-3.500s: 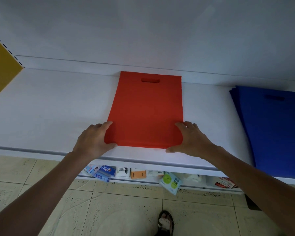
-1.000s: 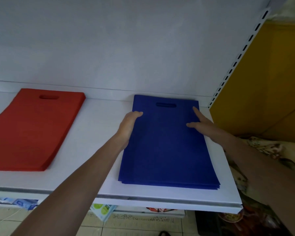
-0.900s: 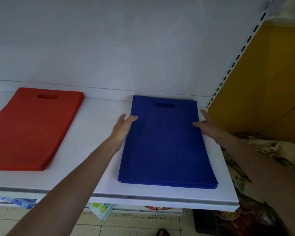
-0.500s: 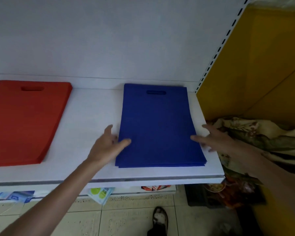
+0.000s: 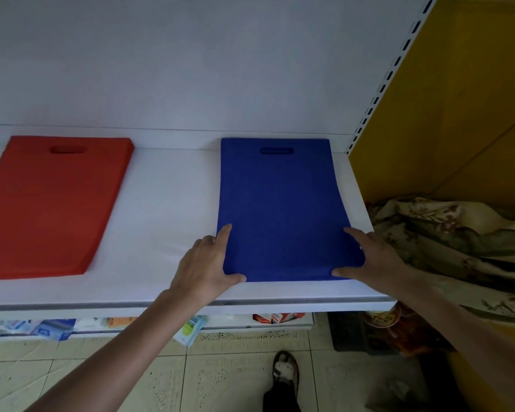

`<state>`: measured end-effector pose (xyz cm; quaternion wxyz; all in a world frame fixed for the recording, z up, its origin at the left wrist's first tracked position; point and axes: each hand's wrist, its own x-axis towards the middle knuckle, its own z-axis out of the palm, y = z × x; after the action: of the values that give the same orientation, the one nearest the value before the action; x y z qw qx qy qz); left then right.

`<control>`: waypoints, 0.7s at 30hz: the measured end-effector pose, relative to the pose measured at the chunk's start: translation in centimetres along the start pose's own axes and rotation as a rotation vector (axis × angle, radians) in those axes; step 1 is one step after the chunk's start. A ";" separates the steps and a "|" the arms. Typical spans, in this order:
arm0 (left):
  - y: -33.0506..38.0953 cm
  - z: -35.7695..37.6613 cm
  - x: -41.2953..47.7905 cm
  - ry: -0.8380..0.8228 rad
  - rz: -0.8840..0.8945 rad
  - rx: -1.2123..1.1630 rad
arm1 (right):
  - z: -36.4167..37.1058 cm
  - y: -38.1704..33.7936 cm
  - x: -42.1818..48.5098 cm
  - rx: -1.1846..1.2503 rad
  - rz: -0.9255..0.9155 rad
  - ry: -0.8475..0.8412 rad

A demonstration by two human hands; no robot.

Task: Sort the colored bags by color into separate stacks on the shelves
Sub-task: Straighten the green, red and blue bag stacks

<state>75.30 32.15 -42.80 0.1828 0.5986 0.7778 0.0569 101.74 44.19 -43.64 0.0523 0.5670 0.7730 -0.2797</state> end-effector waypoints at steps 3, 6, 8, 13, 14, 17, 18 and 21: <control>-0.1 0.4 0.2 -0.006 0.022 0.082 | -0.8 -0.1 0.1 -0.030 -0.021 -0.052; -0.3 0.5 0.2 -0.028 0.015 0.090 | -0.7 -1.1 -0.5 -0.111 -0.028 -0.135; -0.7 0.4 0.4 -0.018 0.002 0.035 | 0.1 -1.6 -1.0 -0.214 -0.059 -0.108; -0.6 0.6 0.3 -0.062 0.052 0.002 | 0.6 -2.1 -1.5 -0.205 -0.055 -0.001; -0.4 0.7 0.2 -0.079 0.058 0.035 | 0.6 -2.1 -1.6 -0.188 -0.056 0.007; -0.3 0.9 0.2 -0.084 0.050 0.057 | 0.9 -2.0 -1.9 -0.180 -0.086 0.029; -0.3 0.8 0.3 -0.071 0.044 0.035 | 0.9 -1.8 -1.8 -0.186 -0.095 0.036; -0.3 0.6 1.0 -0.041 0.018 -0.042 | 0.5 -1.4 -1.0 -0.125 -0.069 0.051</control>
<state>75.00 32.89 -43.63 0.2107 0.6025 0.7673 0.0627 100.70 42.78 -43.17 0.0583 0.5427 0.8090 -0.2180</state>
